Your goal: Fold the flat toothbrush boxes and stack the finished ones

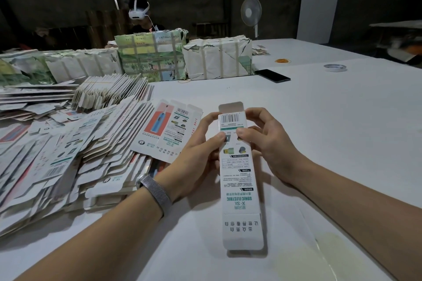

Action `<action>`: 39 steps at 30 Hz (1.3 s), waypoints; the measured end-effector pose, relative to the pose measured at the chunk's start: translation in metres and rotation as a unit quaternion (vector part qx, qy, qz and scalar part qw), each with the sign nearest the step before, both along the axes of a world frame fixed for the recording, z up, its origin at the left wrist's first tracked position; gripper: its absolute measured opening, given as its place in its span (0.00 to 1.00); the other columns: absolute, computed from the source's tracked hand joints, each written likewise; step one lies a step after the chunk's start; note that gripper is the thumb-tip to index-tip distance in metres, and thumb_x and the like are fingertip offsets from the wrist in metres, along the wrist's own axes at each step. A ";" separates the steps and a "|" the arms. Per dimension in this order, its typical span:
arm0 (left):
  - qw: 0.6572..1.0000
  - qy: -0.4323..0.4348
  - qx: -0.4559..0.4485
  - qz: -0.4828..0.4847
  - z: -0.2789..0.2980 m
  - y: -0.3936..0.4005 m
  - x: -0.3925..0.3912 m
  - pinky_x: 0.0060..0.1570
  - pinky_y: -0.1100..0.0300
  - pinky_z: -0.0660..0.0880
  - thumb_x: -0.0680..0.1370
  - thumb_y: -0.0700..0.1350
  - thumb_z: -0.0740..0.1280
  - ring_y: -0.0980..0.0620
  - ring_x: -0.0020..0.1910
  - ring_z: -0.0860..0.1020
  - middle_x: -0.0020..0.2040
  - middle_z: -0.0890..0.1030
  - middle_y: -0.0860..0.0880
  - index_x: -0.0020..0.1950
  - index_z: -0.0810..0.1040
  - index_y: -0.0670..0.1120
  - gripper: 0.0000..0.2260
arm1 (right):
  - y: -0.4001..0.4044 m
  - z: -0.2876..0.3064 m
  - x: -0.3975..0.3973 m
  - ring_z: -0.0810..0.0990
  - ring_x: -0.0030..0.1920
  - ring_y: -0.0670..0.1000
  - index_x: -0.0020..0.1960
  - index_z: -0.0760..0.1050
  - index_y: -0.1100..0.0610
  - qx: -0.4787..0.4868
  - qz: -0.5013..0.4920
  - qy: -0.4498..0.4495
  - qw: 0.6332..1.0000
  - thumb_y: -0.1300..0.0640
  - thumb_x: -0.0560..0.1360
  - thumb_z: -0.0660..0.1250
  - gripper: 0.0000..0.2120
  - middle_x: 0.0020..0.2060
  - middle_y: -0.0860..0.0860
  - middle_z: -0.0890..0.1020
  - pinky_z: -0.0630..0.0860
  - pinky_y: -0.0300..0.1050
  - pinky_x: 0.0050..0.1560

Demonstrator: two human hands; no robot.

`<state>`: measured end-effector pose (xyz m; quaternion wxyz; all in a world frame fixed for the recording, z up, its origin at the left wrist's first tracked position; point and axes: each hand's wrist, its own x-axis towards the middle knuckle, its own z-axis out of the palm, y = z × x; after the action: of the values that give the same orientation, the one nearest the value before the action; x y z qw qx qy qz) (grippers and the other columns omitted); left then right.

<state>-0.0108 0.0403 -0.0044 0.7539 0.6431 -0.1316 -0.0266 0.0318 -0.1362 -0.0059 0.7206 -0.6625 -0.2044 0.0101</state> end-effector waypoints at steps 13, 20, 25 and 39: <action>0.999 0.011 0.032 0.011 -0.008 0.005 0.009 0.62 0.25 0.66 0.78 0.51 0.67 0.36 0.53 0.73 0.60 0.79 0.30 0.74 0.67 0.57 0.24 | 0.002 0.004 -0.005 0.82 0.53 0.66 0.61 0.71 0.46 0.014 -0.016 -0.022 1.000 0.56 0.69 0.70 0.21 0.57 0.48 0.81 0.73 0.75 0.51; 1.000 0.006 0.005 -0.026 -0.011 0.009 0.013 0.41 0.54 0.76 0.78 0.48 0.68 0.44 0.39 0.76 0.45 0.84 0.40 0.72 0.70 0.59 0.22 | 0.001 0.002 -0.003 0.85 0.50 0.60 0.63 0.73 0.48 0.006 0.014 -0.017 1.000 0.55 0.72 0.68 0.20 0.56 0.43 0.82 0.77 0.70 0.53; 0.999 0.004 0.017 -0.033 -0.009 0.006 0.010 0.34 0.60 0.74 0.81 0.48 0.68 0.48 0.37 0.74 0.43 0.82 0.42 0.72 0.68 0.58 0.21 | 0.000 0.001 0.003 0.85 0.44 0.56 0.60 0.75 0.46 0.014 0.034 0.008 0.999 0.56 0.71 0.68 0.18 0.53 0.50 0.82 0.81 0.56 0.44; 0.999 0.014 0.014 -0.034 -0.004 0.002 0.006 0.42 0.53 0.75 0.77 0.49 0.68 0.37 0.47 0.72 0.54 0.77 0.25 0.73 0.70 0.57 0.24 | 0.002 0.006 -0.001 0.83 0.37 0.52 0.42 0.79 0.44 0.014 0.006 0.008 1.000 0.59 0.77 0.68 0.10 0.40 0.50 0.84 0.78 0.46 0.36</action>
<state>-0.0049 0.0423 -0.0085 0.7453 0.6483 -0.1425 -0.0631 0.0310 -0.1342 0.0005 0.7311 -0.6512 -0.2029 0.0173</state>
